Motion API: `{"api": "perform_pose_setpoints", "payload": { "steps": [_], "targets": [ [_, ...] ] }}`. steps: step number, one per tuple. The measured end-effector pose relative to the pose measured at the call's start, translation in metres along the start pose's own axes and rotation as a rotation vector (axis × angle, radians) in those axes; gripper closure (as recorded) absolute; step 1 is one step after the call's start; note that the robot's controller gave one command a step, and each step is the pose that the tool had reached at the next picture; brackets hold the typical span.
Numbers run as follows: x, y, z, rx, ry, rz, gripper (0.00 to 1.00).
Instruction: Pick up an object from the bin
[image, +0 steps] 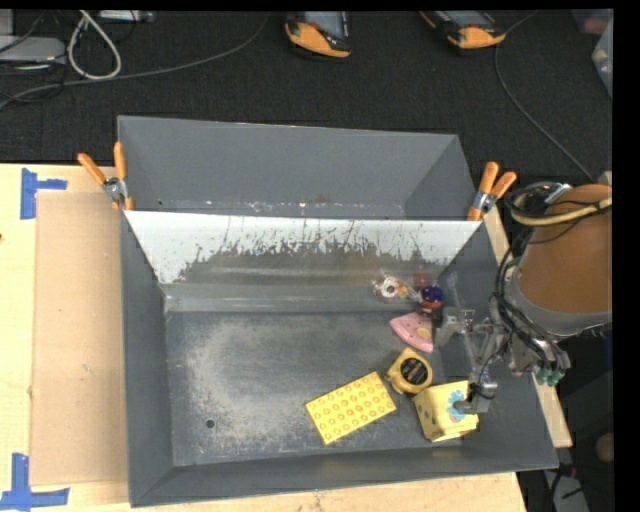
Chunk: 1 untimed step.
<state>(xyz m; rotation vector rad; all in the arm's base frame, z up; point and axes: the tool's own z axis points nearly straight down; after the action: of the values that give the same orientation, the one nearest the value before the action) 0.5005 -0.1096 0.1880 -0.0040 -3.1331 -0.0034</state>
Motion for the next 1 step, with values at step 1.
{"api": "perform_pose_setpoints", "payload": {
  "steps": [1],
  "targets": [
    [-0.0017,0.0003,-0.0031,0.002,-0.007,-0.004,0.00]
  ]
}}
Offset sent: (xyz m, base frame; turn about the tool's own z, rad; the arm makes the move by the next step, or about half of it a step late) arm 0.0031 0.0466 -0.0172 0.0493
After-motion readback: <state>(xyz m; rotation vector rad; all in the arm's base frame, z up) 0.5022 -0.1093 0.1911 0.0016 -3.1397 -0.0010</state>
